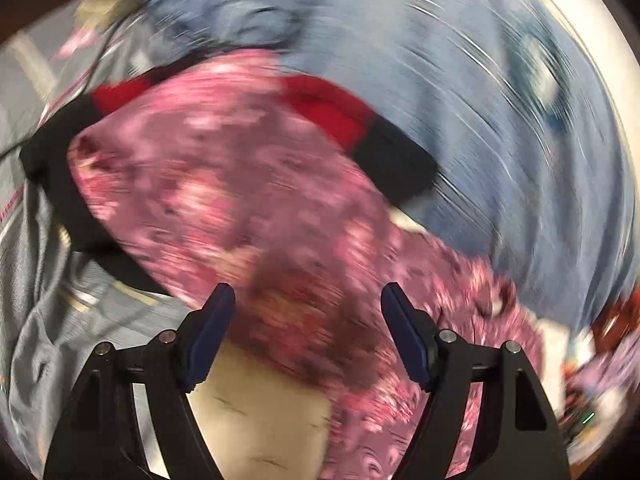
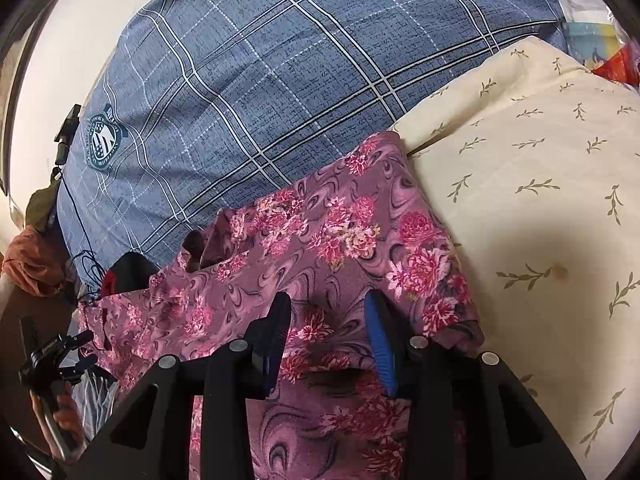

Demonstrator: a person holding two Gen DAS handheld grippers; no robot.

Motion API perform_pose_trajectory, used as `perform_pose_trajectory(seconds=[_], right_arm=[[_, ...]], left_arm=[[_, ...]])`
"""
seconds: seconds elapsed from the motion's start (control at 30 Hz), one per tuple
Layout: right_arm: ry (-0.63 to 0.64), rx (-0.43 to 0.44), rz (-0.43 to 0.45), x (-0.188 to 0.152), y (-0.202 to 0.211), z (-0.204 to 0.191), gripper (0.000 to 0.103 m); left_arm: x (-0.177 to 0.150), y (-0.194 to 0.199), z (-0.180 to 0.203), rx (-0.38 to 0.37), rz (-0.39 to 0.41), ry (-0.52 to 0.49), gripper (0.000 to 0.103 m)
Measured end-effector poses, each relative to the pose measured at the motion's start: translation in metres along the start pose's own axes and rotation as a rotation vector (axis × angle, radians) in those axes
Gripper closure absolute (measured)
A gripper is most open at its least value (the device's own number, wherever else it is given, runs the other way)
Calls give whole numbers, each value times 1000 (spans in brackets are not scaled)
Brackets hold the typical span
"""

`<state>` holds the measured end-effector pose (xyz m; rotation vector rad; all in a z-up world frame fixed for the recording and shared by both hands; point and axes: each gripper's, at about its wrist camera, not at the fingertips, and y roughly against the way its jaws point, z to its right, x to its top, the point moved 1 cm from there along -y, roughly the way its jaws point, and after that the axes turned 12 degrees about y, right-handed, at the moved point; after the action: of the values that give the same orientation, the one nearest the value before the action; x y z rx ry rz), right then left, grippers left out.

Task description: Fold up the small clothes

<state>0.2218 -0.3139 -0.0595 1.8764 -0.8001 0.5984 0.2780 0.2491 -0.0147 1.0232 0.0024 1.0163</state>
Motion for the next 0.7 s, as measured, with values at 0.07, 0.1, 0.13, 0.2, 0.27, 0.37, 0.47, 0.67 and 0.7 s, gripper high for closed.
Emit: perform_pose_trajectory(seconds=[0.07,0.1,0.13,0.2,0.27,0.37,0.47,0.67,0.7], right_arm=[[1,0,2,0,0,0,62],[2,0,2,0,0,0,62],[4,1,2,0,-1,0,61],[6,0,1,0,-1,-1,61],[7,1,1,0,-1,-1,60],[6,1,2,0,-1,-1,60],[7,2,2,0,0,0,60],[4,15,9,1,0,0,59],[3,17,10,2,0,0,59]], left_arm=[[17,-2,-25,-60,-30,92,28],[23,-5,-36,-86,-45,135,28],[26,-7,-44,-99,-54,167,28],[34,-17,-55,-130,-69,229,28],[42,-30,-63,-158,-94,295,28],[48,-38,-73,-189,-107,362,31],[47,-40,-74,-238,-118,375,88],[32,-15,-59,-270,-86,348,95],[26,-7,-53,-294,-88,346,95]])
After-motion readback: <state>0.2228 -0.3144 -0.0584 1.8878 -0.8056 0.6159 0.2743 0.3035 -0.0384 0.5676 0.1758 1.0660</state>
